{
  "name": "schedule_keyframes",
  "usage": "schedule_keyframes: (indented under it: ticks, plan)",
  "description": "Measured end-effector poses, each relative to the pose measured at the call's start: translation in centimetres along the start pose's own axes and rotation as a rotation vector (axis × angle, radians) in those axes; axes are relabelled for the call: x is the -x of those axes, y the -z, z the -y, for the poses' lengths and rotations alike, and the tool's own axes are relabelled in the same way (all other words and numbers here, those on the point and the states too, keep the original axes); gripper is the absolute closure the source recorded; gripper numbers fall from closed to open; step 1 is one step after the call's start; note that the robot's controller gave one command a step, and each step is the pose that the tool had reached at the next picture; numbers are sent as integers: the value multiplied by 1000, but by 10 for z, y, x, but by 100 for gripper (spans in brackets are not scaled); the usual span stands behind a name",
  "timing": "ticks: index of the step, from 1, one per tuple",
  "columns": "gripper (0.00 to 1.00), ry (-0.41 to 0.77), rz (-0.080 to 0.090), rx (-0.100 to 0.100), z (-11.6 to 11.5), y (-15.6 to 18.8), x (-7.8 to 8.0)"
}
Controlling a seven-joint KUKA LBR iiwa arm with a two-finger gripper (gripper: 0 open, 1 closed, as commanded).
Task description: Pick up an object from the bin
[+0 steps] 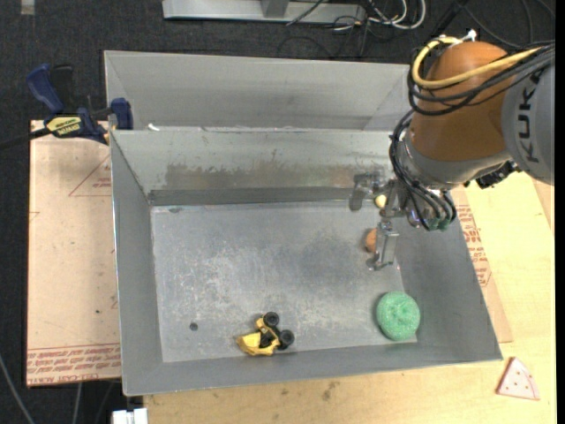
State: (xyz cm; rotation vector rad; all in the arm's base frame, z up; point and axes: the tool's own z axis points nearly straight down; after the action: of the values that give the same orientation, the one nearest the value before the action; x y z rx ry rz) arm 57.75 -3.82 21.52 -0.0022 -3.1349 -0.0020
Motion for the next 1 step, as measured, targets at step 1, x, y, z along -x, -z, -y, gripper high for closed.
schedule_keyframes:
  ticks: [1]
  plan:
    - [0, 1, 8, -1, 0, 5, 1]
